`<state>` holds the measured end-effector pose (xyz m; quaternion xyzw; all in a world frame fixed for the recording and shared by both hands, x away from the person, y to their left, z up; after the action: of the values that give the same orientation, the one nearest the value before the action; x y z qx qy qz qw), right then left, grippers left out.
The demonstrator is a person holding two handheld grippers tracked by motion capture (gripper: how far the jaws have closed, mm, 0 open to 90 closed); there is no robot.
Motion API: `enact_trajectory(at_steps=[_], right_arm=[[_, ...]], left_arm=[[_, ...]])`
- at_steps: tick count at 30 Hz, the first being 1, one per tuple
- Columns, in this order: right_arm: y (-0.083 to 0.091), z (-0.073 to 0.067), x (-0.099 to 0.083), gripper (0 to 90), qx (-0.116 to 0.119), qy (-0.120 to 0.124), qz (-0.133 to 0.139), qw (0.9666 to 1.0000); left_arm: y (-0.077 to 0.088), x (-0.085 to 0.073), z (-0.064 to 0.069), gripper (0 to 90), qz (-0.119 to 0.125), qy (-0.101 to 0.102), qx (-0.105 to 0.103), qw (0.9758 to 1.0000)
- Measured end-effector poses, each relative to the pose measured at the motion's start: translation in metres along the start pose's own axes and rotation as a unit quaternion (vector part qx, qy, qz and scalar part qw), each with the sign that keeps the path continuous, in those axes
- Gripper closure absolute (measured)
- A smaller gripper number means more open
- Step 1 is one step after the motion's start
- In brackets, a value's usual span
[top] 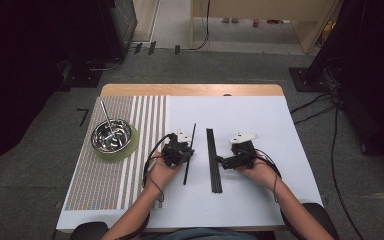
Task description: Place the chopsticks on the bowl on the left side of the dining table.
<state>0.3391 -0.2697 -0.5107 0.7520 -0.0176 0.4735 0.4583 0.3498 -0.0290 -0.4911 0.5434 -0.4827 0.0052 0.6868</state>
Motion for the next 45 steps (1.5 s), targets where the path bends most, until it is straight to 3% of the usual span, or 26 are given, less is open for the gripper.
enact_trajectory(at_steps=[4, 8, 18, 21, 23, 25, 33, 41, 45], right_arm=[[0.0, 0.0, 0.0, 8.1, 0.0, 0.0, 0.0, 1.0], [0.0, 0.0, 0.0, 8.1, 0.0, 0.0, 0.0, 1.0], [0.0, 0.0, 0.0, 8.1, 0.0, 0.0, 0.0, 1.0], [0.0, 0.0, 0.0, 8.1, 0.0, 0.0, 0.0, 1.0], [0.0, 0.0, 0.0, 8.1, 0.0, 0.0, 0.0, 1.0], [0.0, 0.0, 0.0, 8.2, 0.0, 0.0, 0.0, 1.0], [0.0, 0.0, 0.0, 8.2, 0.0, -0.001, 0.001, 1.0], [0.0, 0.0, 0.0, 8.3, 0.001, -0.001, 0.002, 1.0], [0.0, 0.0, 0.0, 8.3, 0.001, -0.001, 0.002, 1.0]], left_arm=[[0.001, 0.0, -0.005, 82.5, 0.0, 0.005, -0.001, 1.0], [0.001, 0.0, -0.01, 83.2, -0.001, 0.026, -0.014, 0.9996], [0.0, 0.001, 0.001, 84.4, 0.002, -0.006, -0.037, 0.9993], [0.001, 0.001, 0.0, 84.7, 0.005, -0.001, -0.044, 0.999], [0.002, 0.001, -0.001, 84.9, 0.006, 0.002, -0.036, 0.9993], [0.006, 0.0, -0.001, 79.5, 0.008, 0.004, -0.029, 0.9995], [0.021, -0.012, 0.004, 77.5, 0.012, 0.023, -0.03, 0.9992], [0.024, -0.02, 0.008, 77.5, 0.006, 0.009, -0.043, 0.999], [0.021, -0.021, 0.013, 77.5, -0.007, -0.014, -0.028, 0.9995]])
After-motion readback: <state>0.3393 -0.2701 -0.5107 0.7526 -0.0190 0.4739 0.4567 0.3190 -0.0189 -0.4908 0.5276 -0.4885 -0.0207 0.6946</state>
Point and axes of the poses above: each handheld gripper's, and its own axes: y roughly backward along the jaws, x roughly out of its top, z roughly to its right, the point moved 1 cm from there along -y, roughly forward along the jaws, and after that the axes turned 8 degrees about x, right-handed, at the moved point
